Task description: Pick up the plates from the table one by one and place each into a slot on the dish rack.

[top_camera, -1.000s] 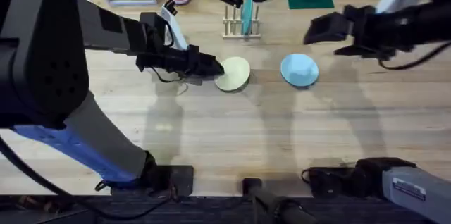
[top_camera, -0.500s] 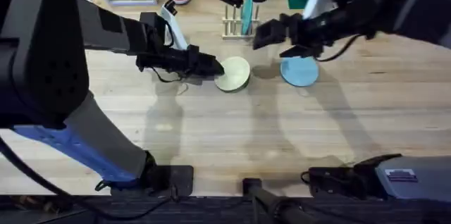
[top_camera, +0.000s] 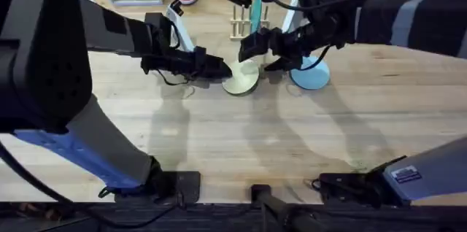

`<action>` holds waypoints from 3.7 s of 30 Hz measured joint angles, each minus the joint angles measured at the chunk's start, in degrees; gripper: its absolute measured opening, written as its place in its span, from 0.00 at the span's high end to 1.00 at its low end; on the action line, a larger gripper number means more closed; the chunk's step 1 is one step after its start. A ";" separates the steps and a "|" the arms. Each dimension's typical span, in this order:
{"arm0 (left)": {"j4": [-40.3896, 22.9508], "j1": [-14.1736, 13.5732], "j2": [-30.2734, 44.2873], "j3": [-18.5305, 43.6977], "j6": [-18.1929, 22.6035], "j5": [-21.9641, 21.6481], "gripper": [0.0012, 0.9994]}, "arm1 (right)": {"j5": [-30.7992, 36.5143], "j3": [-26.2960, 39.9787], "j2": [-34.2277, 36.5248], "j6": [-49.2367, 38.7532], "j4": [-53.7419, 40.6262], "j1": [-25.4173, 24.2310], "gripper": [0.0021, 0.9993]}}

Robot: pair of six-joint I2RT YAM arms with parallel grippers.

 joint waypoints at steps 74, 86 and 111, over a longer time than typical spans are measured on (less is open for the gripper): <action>-30.38 -0.07 -42.23 11.71 3.24 -34.93 0.78 | 24.39 30.16 -14.36 -11.00 -38.29 -0.65 0.97; -31.06 -0.07 -45.64 13.25 4.51 -39.34 0.00 | 34.69 39.95 -14.36 -12.13 -42.41 -0.31 0.97; -31.06 -0.07 -45.64 13.27 4.51 -40.04 0.00 | 45.17 64.85 3.91 -6.72 -49.99 7.25 0.97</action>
